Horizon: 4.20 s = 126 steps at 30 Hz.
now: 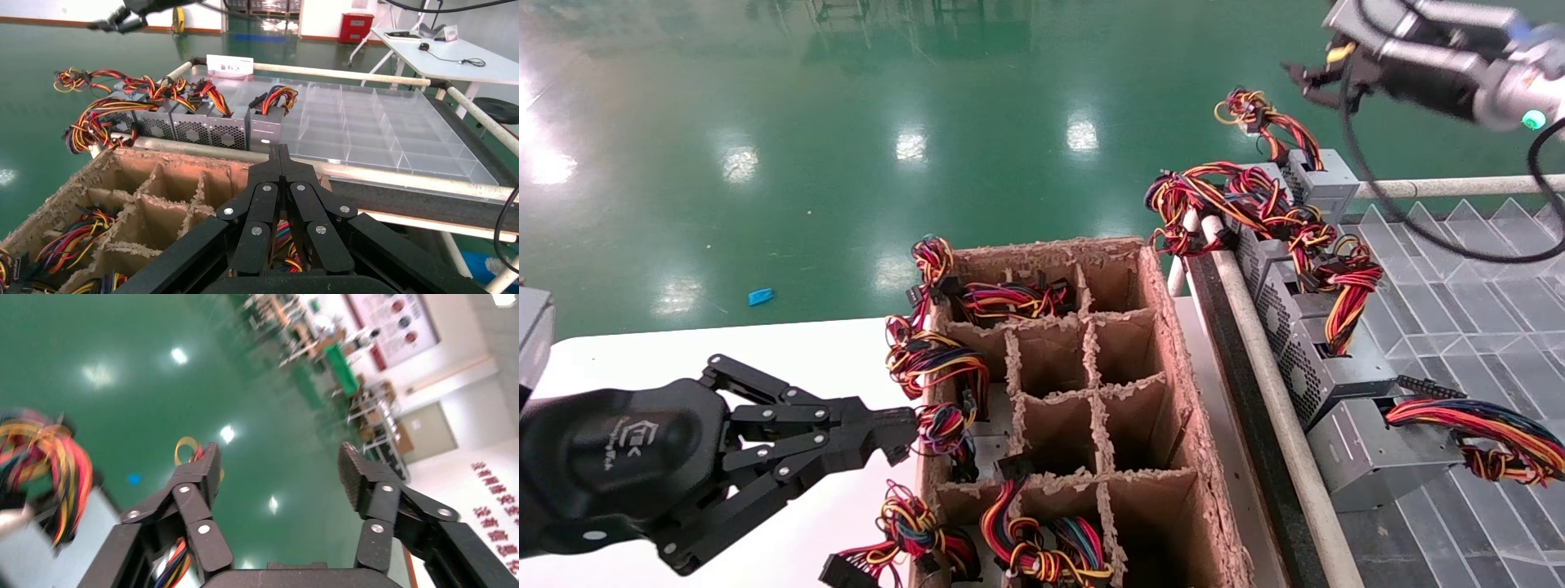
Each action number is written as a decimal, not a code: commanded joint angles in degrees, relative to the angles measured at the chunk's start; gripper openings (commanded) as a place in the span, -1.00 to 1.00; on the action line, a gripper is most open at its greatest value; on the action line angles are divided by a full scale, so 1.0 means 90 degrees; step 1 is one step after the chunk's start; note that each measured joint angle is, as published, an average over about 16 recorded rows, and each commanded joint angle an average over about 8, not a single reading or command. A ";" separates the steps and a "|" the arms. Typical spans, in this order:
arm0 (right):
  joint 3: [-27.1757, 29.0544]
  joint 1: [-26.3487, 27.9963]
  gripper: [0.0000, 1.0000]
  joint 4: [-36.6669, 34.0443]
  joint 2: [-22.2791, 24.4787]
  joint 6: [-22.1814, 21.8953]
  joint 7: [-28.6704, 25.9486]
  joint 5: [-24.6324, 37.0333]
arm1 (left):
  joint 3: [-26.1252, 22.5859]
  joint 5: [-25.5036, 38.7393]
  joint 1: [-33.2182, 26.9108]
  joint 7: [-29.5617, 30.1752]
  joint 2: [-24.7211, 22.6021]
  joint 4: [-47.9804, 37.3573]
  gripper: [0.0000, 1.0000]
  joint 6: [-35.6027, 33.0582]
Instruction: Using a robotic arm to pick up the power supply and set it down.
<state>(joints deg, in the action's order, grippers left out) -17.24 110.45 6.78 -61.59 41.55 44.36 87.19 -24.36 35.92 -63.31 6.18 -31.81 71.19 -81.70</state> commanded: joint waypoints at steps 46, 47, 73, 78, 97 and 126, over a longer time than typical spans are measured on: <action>0.0131 -0.3672 1.00 0.5077 0.2038 0.3448 -0.4093 -0.3472 | 0.0000 0.0000 0.0000 0.0000 0.0000 0.0000 1.00 0.0000; 0.0131 -0.3765 1.00 0.5200 0.2086 0.3525 -0.4200 -0.3554 | 0.0000 0.0000 0.0000 0.0000 0.0000 0.0000 1.00 0.0000; 0.0130 -0.5602 1.00 0.7642 0.3041 0.5049 -0.6231 -0.5201 | 0.0000 0.0000 0.0002 -0.0001 0.0001 -0.0002 1.00 0.0002; 0.0132 -0.5547 1.00 0.7569 0.3014 0.5000 -0.6191 -0.5154 | 0.0000 0.0000 0.0002 -0.0001 0.0001 -0.0002 1.00 0.0001; 0.0136 -0.5451 1.00 0.7441 0.2962 0.4918 -0.6128 -0.5054 | 0.0000 -0.0001 0.0002 -0.0001 0.0001 -0.0002 1.00 0.0002; 0.0136 -0.5427 1.00 0.7410 0.2949 0.4897 -0.6113 -0.5031 | 0.0000 -0.0001 0.0002 -0.0001 0.0001 -0.0002 1.00 0.0002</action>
<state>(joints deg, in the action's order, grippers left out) -16.02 61.61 73.47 -35.05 85.62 -10.66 41.91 -24.36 35.91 -63.30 6.17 -31.81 71.17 -81.68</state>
